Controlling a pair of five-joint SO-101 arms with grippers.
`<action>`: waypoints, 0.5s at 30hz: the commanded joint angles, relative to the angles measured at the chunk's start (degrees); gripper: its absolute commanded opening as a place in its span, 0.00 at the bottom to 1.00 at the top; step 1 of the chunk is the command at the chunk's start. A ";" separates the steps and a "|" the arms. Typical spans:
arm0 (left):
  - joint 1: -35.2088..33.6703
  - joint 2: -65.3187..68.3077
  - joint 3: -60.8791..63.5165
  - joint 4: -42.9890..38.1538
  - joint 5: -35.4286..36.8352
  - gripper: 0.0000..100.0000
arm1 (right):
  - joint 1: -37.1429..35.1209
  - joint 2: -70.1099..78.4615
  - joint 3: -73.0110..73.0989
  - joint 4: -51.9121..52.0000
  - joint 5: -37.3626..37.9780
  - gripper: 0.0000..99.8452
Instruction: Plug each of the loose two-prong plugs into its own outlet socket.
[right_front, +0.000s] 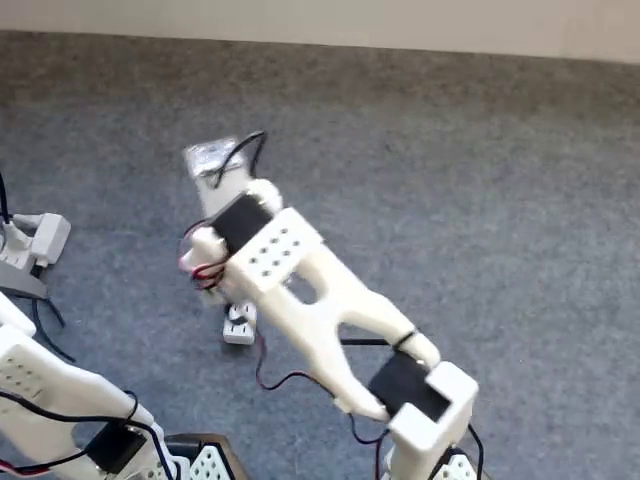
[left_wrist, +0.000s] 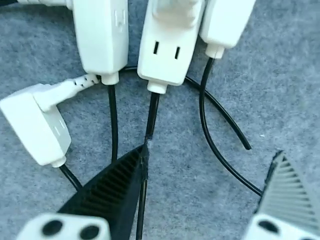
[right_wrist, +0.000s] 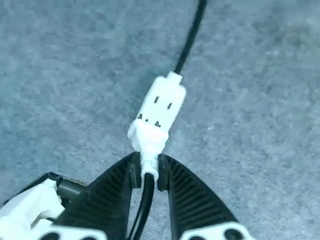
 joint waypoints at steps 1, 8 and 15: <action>-1.10 -0.48 -1.54 -1.67 -0.09 0.37 | -2.77 2.77 -3.38 0.84 -0.53 0.01; -3.21 -0.48 -1.54 -4.22 -0.18 0.37 | -2.07 6.81 -3.38 0.57 -0.79 0.01; -3.03 -0.48 -1.54 -4.57 -0.18 0.37 | -2.42 6.81 -3.38 0.84 -1.05 0.01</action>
